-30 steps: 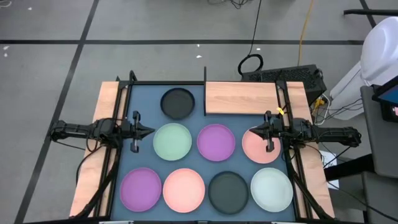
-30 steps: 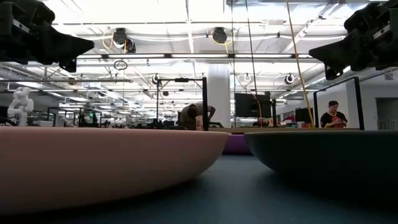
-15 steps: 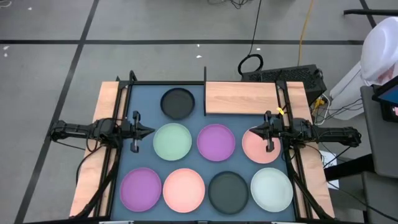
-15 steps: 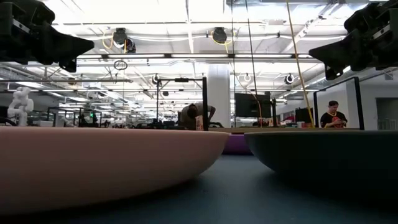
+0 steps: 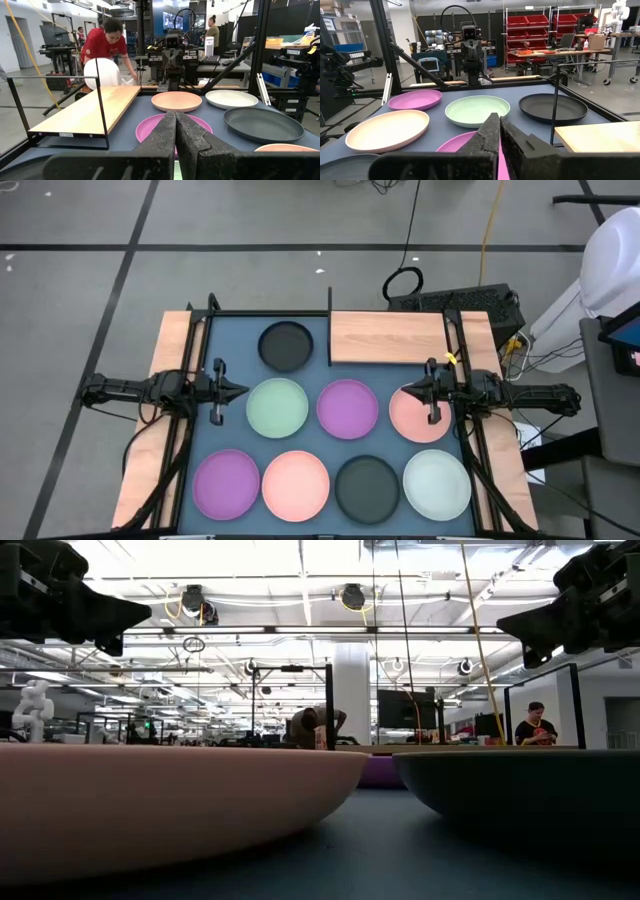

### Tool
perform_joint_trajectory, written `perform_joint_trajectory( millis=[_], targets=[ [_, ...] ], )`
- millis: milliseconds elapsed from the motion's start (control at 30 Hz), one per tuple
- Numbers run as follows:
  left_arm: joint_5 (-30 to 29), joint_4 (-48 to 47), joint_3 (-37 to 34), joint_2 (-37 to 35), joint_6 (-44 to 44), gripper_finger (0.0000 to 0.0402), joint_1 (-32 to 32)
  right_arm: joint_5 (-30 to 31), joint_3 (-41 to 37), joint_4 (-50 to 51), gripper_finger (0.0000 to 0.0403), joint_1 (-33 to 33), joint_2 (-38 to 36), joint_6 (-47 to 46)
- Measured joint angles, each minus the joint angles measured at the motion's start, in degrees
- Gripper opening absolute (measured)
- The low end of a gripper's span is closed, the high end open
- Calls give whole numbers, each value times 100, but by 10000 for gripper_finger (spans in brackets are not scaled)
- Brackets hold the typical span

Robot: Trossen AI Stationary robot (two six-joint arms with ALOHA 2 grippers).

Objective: Place and stack plates onto a shelf

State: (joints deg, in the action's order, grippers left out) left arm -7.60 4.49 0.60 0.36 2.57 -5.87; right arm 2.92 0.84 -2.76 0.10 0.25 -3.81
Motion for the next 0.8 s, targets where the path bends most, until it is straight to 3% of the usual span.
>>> perform_joint_trajectory(
  millis=[800],
  targets=[
    [-2,2,2,0,281,6,0,-110,2,-369,0,0,18,90]
  ],
)
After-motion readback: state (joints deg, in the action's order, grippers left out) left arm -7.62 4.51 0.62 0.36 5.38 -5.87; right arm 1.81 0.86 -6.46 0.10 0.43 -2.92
